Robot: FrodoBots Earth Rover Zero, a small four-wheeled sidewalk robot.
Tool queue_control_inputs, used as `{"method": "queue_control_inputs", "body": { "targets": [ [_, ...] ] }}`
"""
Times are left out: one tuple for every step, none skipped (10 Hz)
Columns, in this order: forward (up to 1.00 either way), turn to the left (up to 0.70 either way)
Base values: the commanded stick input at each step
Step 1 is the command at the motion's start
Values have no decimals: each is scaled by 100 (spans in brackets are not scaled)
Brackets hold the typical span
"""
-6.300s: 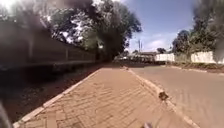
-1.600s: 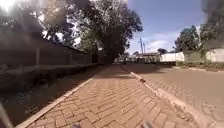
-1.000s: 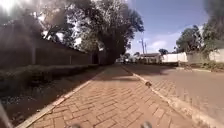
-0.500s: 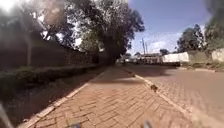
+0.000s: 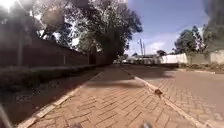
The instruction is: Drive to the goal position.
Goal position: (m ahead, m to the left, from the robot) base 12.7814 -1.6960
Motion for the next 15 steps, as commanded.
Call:
{"method": "queue_control_inputs", "body": {
  "targets": [
    [70,0],
    [70,0],
    [70,0],
    [70,0],
    [70,0],
    [70,0],
    [70,0],
    [70,0],
    [70,0],
    [70,0],
    [70,0],
    [70,-12],
    [70,-25],
    [70,-31],
    [70,-31]
  ]
}}
